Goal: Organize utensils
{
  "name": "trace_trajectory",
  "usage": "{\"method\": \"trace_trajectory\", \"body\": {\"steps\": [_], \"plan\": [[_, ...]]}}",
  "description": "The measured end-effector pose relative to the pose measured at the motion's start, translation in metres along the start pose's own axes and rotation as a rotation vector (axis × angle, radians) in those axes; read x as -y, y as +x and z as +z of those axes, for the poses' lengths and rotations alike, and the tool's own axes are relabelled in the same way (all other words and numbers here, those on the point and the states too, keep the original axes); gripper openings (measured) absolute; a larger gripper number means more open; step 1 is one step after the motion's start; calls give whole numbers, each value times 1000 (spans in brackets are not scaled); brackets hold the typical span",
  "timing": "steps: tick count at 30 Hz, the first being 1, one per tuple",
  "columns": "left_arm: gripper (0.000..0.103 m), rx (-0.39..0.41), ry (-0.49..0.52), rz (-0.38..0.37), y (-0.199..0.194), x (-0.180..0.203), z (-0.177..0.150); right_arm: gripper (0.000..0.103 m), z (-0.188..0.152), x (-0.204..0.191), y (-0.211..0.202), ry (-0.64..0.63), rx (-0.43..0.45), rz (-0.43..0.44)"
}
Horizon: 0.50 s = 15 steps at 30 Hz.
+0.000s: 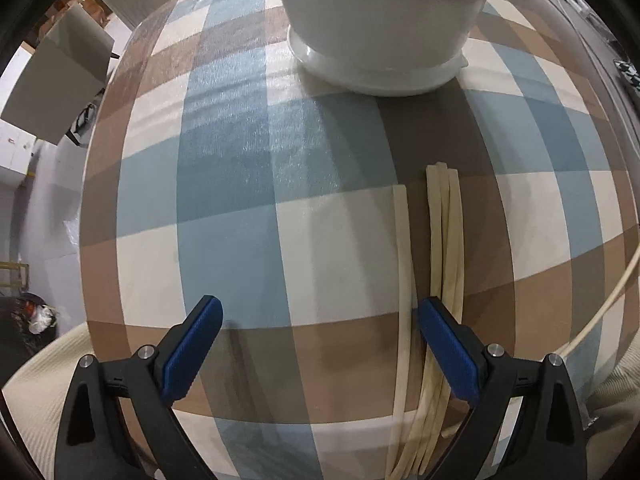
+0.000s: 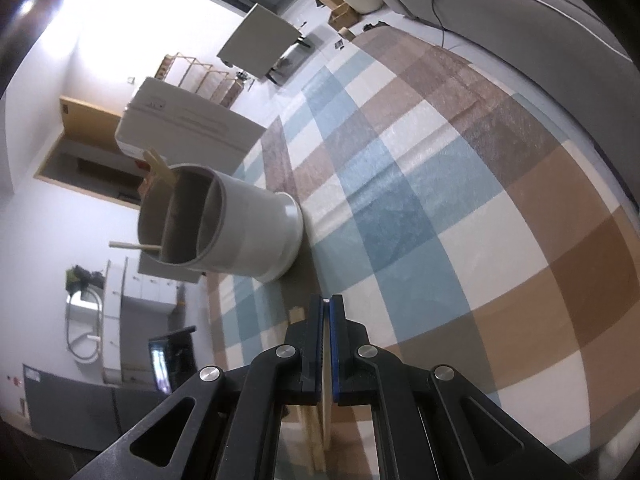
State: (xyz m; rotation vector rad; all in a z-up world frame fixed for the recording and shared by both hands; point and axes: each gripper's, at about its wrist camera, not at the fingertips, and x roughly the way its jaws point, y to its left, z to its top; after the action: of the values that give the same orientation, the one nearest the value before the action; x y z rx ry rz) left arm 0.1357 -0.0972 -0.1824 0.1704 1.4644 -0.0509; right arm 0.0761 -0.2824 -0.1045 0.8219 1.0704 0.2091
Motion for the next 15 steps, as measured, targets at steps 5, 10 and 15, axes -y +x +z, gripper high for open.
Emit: {"method": "trace_trajectory", "body": {"steps": [5,10,15], "plan": [[78,12,28,11,-11,17,12,2,4,1,-6,16,14,23],[45,15,58,12,-19,24,23,2,10,0,-6,14,24,29],[3,-8,96,-29,-19,41,36,2,13,-7,-6,-13,37,26]]}}
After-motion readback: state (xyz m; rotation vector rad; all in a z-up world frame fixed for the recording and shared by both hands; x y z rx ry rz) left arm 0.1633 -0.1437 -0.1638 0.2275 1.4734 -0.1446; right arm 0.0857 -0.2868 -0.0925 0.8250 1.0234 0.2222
